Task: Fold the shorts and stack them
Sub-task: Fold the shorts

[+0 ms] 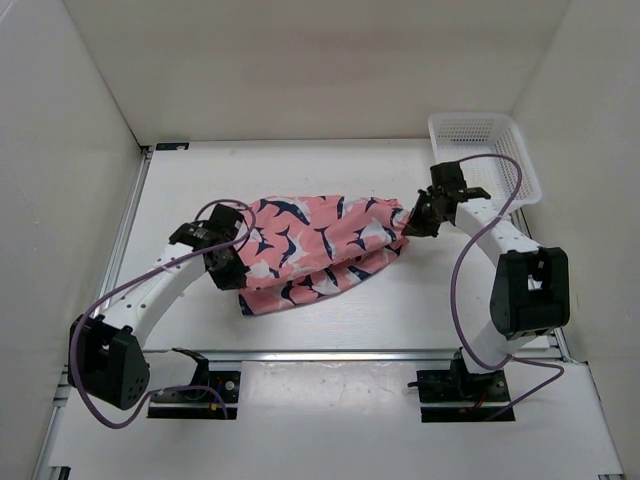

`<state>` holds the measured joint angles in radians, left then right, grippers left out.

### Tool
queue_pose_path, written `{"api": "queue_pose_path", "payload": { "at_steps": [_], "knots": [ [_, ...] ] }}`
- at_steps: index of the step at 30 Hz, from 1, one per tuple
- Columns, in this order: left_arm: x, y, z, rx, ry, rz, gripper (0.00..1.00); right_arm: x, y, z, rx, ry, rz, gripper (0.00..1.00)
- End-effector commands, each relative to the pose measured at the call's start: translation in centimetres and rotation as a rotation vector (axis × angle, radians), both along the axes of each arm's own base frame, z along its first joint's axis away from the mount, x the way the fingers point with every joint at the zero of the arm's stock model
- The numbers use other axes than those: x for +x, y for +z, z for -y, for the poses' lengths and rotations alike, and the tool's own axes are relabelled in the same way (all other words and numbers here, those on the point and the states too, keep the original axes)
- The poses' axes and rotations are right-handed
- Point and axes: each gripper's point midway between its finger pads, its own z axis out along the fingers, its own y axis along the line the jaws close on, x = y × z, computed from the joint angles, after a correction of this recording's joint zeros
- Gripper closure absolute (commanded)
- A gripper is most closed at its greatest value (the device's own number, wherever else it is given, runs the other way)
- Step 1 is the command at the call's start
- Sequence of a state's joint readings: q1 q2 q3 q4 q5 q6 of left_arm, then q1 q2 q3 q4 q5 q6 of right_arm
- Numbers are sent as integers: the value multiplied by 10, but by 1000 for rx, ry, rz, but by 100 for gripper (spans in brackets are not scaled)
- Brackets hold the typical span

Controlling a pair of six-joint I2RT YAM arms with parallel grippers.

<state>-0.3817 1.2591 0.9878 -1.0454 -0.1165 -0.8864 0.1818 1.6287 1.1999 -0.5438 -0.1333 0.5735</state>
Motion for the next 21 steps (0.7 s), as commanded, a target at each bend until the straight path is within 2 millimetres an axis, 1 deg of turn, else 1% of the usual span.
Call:
{"api": "queue_pose_path", "payload": {
  "at_steps": [1,2,3,4,5,6,7,8,9,10,11,12,13,14,15,16,18,19,20,21],
  "knots": [
    [-19,-17,-2,-21,36,-51,90,-15,-15,7,-30,4,-29,100],
    [-21,-20,1,-44,31,-49,90,-23,-26,8,-34,5,-54,100],
    [-30,-32,-2,-31,31,-80,90,-26,-36,9,-37,5,-71,100],
    [-35,-36,-2,-34,29,-100,90,-28,-46,9,-41,5,-93,100],
    [-37,-40,-3,-33,29,-103,90,-29,-52,11,-56,9,-105,100],
    [-41,-47,-1,-43,36,-127,90,-30,-60,11,-59,9,-120,100],
    [-46,-50,2,-47,21,-140,90,-33,-69,12,-62,10,-141,100],
    [-44,-49,6,-71,27,-135,90,-34,-72,12,-60,1,-153,100],
    [-50,-52,10,-79,11,-154,90,-34,-72,12,-60,1,-153,96],
    [-52,-54,14,-90,-6,-154,90,-32,-74,11,-60,1,-152,92],
    [-53,-55,16,-98,-8,-167,84,-32,-74,11,-60,1,-152,83],
    [-55,-55,18,-97,-23,-168,76,-28,-73,10,-55,-9,-151,78],
    [-59,-56,24,-111,-37,-175,65,-24,-69,9,-52,-9,-138,73],
    [-61,-56,27,-121,-49,-181,25,-24,-69,9,-52,-9,-138,63],
    [-61,-54,29,-133,-52,-176,6,-20,-66,9,-50,-9,-126,56],
    [-63,-54,31,-132,-65,-177,0,-20,-69,9,-52,-9,-135,49],
    [-68,-58,36,-151,-72,-189,0,-14,-63,7,-45,-18,-119,36],
    [-71,-59,39,-158,-83,-206,0,-14,-63,7,-45,-18,-119,33],
    [-75,-67,37,-151,-71,-225,0,-11,-63,6,-40,-27,-120,30],
    [-73,-68,42,-175,-77,-226,0,-12,-66,7,-42,-27,-129,30]
  ]
}}
